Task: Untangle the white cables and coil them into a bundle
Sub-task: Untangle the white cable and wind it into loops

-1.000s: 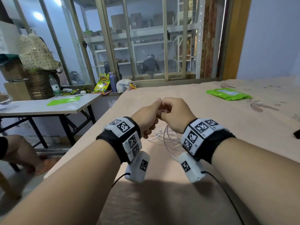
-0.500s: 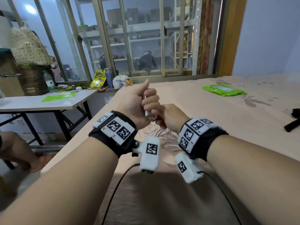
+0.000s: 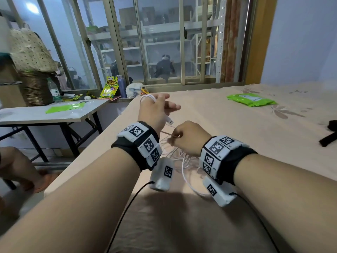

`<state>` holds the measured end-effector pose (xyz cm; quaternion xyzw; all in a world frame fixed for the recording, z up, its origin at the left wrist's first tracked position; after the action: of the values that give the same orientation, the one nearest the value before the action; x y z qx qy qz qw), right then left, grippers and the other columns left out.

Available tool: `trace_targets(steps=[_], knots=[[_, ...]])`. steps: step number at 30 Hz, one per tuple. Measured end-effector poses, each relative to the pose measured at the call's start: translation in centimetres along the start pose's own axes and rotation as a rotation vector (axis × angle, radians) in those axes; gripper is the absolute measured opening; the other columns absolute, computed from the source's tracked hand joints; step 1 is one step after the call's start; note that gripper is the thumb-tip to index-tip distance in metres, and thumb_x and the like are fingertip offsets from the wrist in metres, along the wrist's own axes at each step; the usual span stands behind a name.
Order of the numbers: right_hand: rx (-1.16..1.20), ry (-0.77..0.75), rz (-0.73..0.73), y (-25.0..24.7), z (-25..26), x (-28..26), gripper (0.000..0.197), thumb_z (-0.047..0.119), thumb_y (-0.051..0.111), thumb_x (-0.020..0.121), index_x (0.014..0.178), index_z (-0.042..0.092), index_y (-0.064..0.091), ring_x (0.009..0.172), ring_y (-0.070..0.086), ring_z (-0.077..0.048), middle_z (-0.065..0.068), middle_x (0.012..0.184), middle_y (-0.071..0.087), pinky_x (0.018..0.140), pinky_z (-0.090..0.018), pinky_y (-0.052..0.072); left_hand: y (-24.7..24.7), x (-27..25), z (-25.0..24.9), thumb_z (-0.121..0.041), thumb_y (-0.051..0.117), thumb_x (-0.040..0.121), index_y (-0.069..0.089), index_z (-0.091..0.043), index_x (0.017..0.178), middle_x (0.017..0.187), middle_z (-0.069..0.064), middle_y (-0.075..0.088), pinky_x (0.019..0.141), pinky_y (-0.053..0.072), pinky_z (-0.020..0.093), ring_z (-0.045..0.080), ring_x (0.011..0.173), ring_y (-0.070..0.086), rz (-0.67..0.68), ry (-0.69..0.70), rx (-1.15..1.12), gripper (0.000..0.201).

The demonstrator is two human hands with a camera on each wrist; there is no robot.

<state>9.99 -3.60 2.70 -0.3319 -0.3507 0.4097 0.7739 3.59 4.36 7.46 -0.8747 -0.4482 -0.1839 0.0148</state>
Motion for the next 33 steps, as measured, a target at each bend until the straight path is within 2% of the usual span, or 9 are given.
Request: trace_targets(steps=[4,8,11,14,17,20,23,27,33], knots=[[0.038,-0.026,-0.14,-2.6,-0.2,0.4,0.02,0.034,0.067,0.083,0.068,0.021,0.066,0.072,0.062,-0.021,0.001,0.07,0.064,0.064,-0.028,0.045,0.0,0.1,0.7,-0.015,0.038,0.1,0.059,-0.007,0.098,0.064,0.009,0.069,0.048,0.046,0.025,0.016,0.051,0.064,0.082,0.018,0.55,0.022],[-0.02,-0.051,-0.247,-4.5,-0.3,0.1,0.022,0.041,0.068,0.078,0.069,0.022,0.063,0.074,0.06,-0.022,0.0,0.072,0.065,0.067,-0.034,0.049,0.8,-0.9,2.4,-0.024,0.037,0.1,0.06,0.007,0.084,0.055,0.017,0.063,0.04,0.044,0.026,0.029,0.044,0.061,0.265,-0.087,0.728,0.042],[-0.05,-0.031,-0.307,-5.4,-0.6,0.0,0.022,0.038,0.07,0.075,0.067,0.02,0.061,0.074,0.06,-0.025,-0.002,0.069,0.063,0.066,-0.035,0.049,1.5,-2.1,2.8,-0.05,0.028,0.099,0.057,-0.001,0.069,0.045,0.006,0.046,0.042,0.039,0.024,0.024,0.034,0.044,0.34,-0.192,0.778,0.064],[0.026,-0.016,-0.322,-5.8,-1.2,0.1,0.03,0.04,0.075,0.07,0.061,0.019,0.056,0.068,0.057,-0.023,-0.001,0.063,0.059,0.063,-0.034,0.047,1.5,-3.3,4.0,-0.066,0.024,0.093,0.046,-0.011,0.065,0.047,-0.001,0.027,0.041,0.024,0.02,0.016,0.034,0.024,0.415,-0.414,0.63,0.066],[0.22,-0.039,-0.308,-5.3,-1.6,0.6,0.032,0.036,0.08,0.069,0.059,0.018,0.056,0.059,0.048,-0.015,0.004,0.058,0.052,0.058,-0.029,0.04,1.5,-3.9,4.4,-0.069,0.029,0.091,0.043,-0.014,0.063,0.054,-0.001,0.021,0.04,0.019,0.021,0.014,0.037,0.017,0.472,-0.537,0.49,0.063],[0.377,-0.095,-0.291,-5.1,-1.4,0.9,0.022,0.027,0.078,0.077,0.07,0.012,0.063,0.057,0.044,-0.011,0.005,0.06,0.053,0.056,-0.023,0.037,1.8,-4.2,4.2,-0.065,0.032,0.093,0.044,-0.015,0.06,0.048,-0.005,0.019,0.038,0.016,0.018,0.01,0.035,0.014,0.542,-0.576,0.368,0.061],[0.508,-0.077,-0.259,-5.0,-2.1,1.2,0.028,0.029,0.075,0.081,0.071,0.006,0.064,0.047,0.037,-0.007,0.007,0.051,0.047,0.047,-0.017,0.032,2.3,-4.7,3.6,-0.061,0.034,0.094,0.043,-0.016,0.058,0.043,-0.008,0.02,0.037,0.013,0.015,0.006,0.032,0.013,0.606,-0.604,0.227,0.058],[0.628,-0.002,-0.21,-4.5,-3.2,1.5,0.04,0.044,0.068,0.082,0.058,0.013,0.06,0.043,0.031,-0.015,0.002,0.048,0.044,0.043,-0.022,0.025,3.5,-5.4,2.4,-0.057,0.038,0.092,0.045,-0.017,0.054,0.039,-0.009,0.02,0.038,0.01,0.014,0.005,0.029,0.015,0.684,-0.615,0.063,0.056],[0.721,0.107,-0.082,-2.8,-3.1,1.0,0.061,0.06,0.04,0.093,0.063,0.011,0.061,0.044,0.028,-0.016,-0.003,0.047,0.04,0.047,-0.026,0.023,5.2,-5.2,-1.2,-0.054,0.041,0.094,0.046,-0.015,0.061,0.042,-0.01,0.015,0.035,0.02,0.014,0.005,0.027,0.022,0.754,-0.575,-0.279,0.051]])
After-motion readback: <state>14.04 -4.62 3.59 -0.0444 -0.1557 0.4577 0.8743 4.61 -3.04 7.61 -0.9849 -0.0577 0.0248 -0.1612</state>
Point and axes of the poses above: each hand's wrist, its own x-axis towards the middle knuckle, its own y-axis out of the palm, z = x × y, the point moved 9 cm from there along x, towards the middle knuckle
